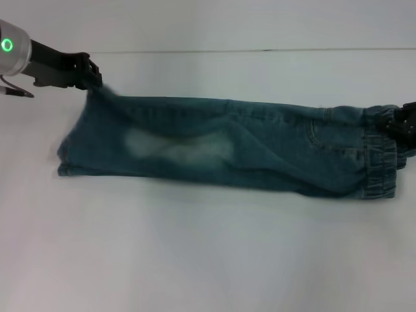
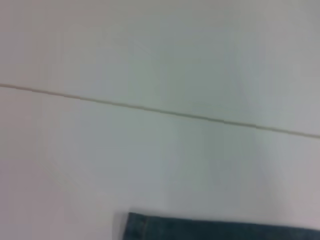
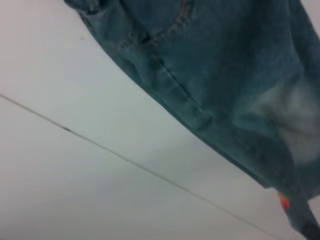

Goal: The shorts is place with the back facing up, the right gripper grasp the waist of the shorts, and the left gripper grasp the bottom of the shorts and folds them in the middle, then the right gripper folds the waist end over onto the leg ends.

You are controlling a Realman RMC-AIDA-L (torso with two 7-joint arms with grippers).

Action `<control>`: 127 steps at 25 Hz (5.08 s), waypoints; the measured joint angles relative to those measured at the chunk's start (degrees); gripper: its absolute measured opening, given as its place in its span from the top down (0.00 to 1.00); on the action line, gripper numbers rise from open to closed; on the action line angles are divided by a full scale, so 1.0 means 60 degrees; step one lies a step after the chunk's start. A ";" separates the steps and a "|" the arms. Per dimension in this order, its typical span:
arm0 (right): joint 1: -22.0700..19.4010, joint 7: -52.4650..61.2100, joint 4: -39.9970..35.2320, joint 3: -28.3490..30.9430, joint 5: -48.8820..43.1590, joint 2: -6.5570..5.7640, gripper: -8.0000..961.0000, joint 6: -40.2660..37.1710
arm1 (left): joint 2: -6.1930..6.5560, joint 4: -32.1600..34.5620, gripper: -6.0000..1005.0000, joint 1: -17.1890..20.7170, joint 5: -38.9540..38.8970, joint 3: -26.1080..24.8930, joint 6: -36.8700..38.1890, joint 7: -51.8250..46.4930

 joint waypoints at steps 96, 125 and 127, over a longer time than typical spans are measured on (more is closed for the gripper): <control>-0.1956 -0.5759 0.2937 0.2892 0.1565 0.0083 0.84 -0.1610 | -0.1188 0.0953 0.07 0.1942 -0.4997 0.1277 0.3260 0.9120; -0.0744 -0.2185 -0.0892 0.2926 0.1729 0.0349 0.93 -0.3544 | -0.1590 -0.7791 0.89 0.1162 -1.4237 0.2642 -0.1443 1.6922; -0.0529 -0.2044 -0.0956 0.2770 0.1746 0.0341 0.93 -0.3537 | -0.1592 -0.8168 0.91 0.1019 -1.4248 0.2417 -0.1364 1.7141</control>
